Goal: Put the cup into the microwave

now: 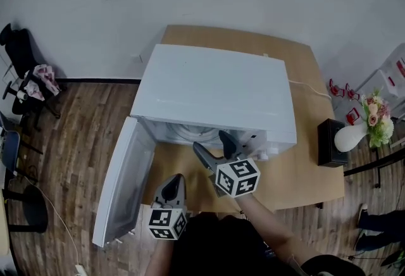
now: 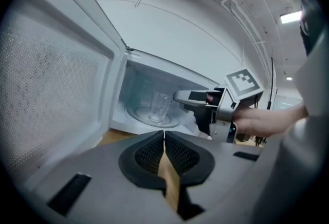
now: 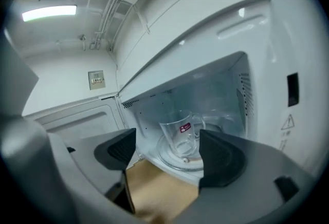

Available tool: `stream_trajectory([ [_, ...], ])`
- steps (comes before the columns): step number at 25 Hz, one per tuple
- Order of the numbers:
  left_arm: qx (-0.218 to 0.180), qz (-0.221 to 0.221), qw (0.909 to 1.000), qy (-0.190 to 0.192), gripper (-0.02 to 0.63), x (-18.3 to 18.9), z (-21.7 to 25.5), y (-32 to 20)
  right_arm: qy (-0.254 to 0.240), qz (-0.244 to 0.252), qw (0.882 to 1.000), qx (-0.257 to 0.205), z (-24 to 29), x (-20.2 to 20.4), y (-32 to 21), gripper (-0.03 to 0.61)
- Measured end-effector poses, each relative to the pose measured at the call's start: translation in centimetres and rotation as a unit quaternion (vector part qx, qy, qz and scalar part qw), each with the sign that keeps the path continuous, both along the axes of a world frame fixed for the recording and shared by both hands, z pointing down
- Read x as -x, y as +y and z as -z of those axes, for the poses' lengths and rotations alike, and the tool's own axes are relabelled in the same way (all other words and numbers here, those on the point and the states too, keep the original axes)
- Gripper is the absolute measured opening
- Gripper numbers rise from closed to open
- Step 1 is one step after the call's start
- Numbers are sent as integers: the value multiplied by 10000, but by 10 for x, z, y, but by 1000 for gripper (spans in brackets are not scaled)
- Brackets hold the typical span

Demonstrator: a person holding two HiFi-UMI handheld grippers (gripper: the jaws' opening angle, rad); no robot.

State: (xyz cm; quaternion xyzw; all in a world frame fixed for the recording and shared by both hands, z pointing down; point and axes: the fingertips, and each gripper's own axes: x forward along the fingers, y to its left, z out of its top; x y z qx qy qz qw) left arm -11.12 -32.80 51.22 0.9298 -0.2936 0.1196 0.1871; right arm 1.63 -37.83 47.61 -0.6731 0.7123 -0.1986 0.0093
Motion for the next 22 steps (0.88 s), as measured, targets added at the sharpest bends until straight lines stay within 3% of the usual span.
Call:
stream_trajectory([
  [17,-227,-453,9987,4,6,-26,15,16,-382,-383,9984,-172,18,-11,92,347],
  [19,-256,-499,9984,18,6,-31,18,19,-402,-568,9974,-179,19,-18,107,306],
  [21,-272,-551,9981,28,6,-36,19,22,-347,-759,9963,-196,19,-26,122,192],
  [22,-273,-579,9979,27,6,-38,19,24,-297,-818,9960,-199,19,-29,129,190],
])
